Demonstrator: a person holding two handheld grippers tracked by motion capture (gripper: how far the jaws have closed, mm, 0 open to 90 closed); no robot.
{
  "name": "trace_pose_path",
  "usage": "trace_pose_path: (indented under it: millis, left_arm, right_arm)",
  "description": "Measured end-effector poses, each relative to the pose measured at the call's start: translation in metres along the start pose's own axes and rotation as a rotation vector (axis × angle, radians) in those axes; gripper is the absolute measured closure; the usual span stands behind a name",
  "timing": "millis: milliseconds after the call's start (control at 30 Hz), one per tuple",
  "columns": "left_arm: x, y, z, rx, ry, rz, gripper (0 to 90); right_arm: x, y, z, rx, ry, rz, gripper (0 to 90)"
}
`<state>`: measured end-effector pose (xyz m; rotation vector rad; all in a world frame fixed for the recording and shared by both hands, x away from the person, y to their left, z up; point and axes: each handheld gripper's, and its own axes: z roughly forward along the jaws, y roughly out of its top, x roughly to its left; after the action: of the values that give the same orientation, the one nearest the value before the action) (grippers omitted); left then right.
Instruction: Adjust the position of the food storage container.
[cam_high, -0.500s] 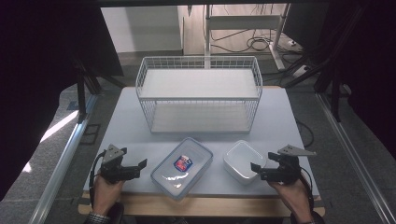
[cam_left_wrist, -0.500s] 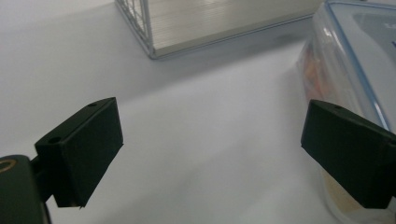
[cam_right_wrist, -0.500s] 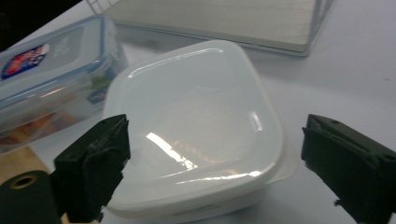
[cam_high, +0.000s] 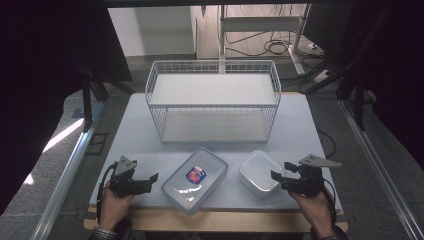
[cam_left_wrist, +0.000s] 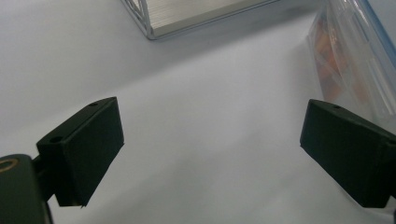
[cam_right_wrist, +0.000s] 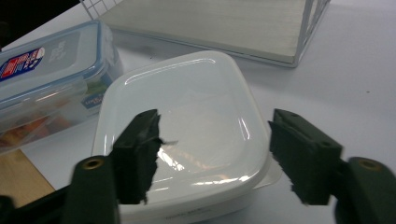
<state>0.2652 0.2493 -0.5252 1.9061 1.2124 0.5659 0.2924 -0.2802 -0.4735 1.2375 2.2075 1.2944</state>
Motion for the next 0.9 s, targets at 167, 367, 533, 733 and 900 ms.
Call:
trace_pose_path:
  millis: [167,367,533,733,900]
  left_arm:
    - [0.001,0.0,-0.001,-0.009,0.004,-0.005,6.5]
    - [0.002,0.001,-0.004,-0.03,-0.003,-0.015,8.4]
    - [0.003,0.001,-0.005,-0.04,-0.014,-0.036,8.7]
    - [0.003,0.001,-0.004,-0.032,-0.006,-0.031,8.6]
    - [0.003,0.0,-0.003,-0.025,0.003,-0.028,8.6]
  right_arm:
    - [0.005,0.004,0.002,0.023,0.028,-0.042,57.9]
    - [0.018,0.014,0.013,0.089,0.067,-0.107,86.5]
    - [0.034,0.025,0.027,0.118,0.11,-0.16,89.6]
    - [0.049,0.041,0.05,0.144,0.14,-0.217,89.6]
    - [0.058,0.053,0.074,0.166,0.13,-0.222,89.6]
